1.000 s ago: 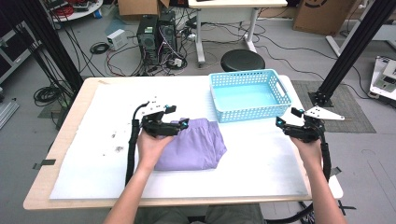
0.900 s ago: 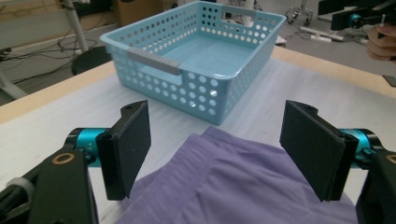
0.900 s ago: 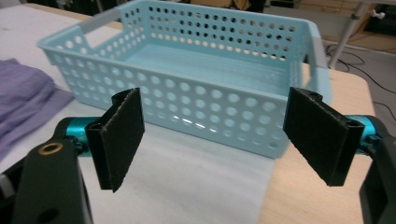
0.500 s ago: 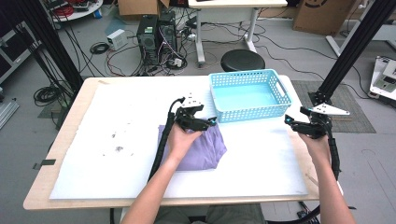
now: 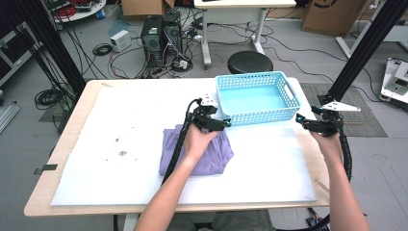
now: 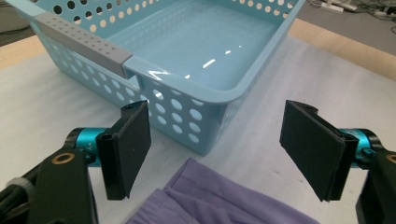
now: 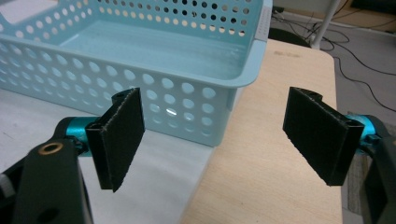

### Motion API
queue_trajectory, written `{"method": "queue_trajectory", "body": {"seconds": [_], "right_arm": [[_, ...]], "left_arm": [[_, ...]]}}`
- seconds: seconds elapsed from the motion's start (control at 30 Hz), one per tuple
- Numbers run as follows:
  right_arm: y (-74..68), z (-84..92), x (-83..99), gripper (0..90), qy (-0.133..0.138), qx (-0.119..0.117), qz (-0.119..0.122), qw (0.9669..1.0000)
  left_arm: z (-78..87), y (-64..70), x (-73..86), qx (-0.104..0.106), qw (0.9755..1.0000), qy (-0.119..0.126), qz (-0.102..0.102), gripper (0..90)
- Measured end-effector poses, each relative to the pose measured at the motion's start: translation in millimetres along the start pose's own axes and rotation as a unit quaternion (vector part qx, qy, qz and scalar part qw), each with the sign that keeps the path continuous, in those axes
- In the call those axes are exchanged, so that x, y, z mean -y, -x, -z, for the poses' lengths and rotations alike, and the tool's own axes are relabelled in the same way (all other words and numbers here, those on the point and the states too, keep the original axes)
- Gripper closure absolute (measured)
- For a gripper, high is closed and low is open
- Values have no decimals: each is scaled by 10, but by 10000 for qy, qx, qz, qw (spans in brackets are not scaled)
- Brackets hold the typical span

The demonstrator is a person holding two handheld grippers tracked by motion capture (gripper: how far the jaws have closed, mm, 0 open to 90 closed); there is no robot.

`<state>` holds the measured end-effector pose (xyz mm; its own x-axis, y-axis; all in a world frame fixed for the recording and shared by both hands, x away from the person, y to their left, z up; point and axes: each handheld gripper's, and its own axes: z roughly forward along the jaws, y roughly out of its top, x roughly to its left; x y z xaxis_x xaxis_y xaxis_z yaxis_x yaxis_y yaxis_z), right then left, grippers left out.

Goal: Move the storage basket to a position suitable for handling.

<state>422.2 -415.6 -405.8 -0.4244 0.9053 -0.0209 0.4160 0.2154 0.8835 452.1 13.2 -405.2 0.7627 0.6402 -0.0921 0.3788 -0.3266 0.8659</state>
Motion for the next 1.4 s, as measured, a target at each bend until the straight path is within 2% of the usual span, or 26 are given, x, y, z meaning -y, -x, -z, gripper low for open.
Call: {"method": "queue_trajectory", "body": {"seconds": [0.1,0.23,0.3,0.43,0.47,0.57,0.7,0.87,0.9,1.07,1.13,1.17,1.2,1.23,1.3,1.4], "right_arm": [[39,-49,-14,208,-114,-27,21,9999],[77,-133,-45,209,-287,-73,50,9995],[87,-173,-42,209,-287,-160,67,9994],[84,-215,-30,209,-348,-215,97,9991],[93,-232,-27,209,-331,-227,169,9991],[99,-267,-19,209,-353,-250,147,9990],[103,-334,-42,209,-514,-311,194,9980],[119,-404,-97,209,-584,-375,242,9973],[123,-429,-95,262,-578,-444,282,9969],[137,-493,-71,263,-614,-513,342,9962],[141,-518,-67,273,-595,-534,351,9962],[140,-533,-70,322,-586,-624,419,9954],[140,-533,-70,322,-586,-624,419,9954],[132,-541,-79,316,-614,-650,431,9951],[123,-551,-102,316,-697,-593,488,9946],[127,-550,-125,339,-764,-567,504,9942]], "left_arm": [[-45,7,-5,-34,10000,-16,4,247],[-128,-4,-2,-42,9998,-193,56,247],[-151,-1,-5,-57,9997,-204,76,247],[-182,-19,-26,-82,9995,-270,108,246],[-191,-19,-36,-104,9995,-277,123,247],[-217,-28,-62,-159,9992,-336,111,247],[-260,-33,-54,-167,9991,-334,201,247],[-302,-59,-24,-188,9986,-427,252,247],[-319,-76,-13,-172,9984,-431,311,247],[-366,-89,0,-159,9983,-450,346,247],[-386,-82,-1,-164,9982,-484,324,254],[-416,-69,-6,-163,9982,-516,252,277],[-416,-69,-6,-163,9982,-516,252,297],[-428,-60,-13,-136,9980,-560,242,297],[-454,-46,-46,-216,9971,-704,206,319],[-467,-43,-101,-247,9958,-826,303,319]]}}
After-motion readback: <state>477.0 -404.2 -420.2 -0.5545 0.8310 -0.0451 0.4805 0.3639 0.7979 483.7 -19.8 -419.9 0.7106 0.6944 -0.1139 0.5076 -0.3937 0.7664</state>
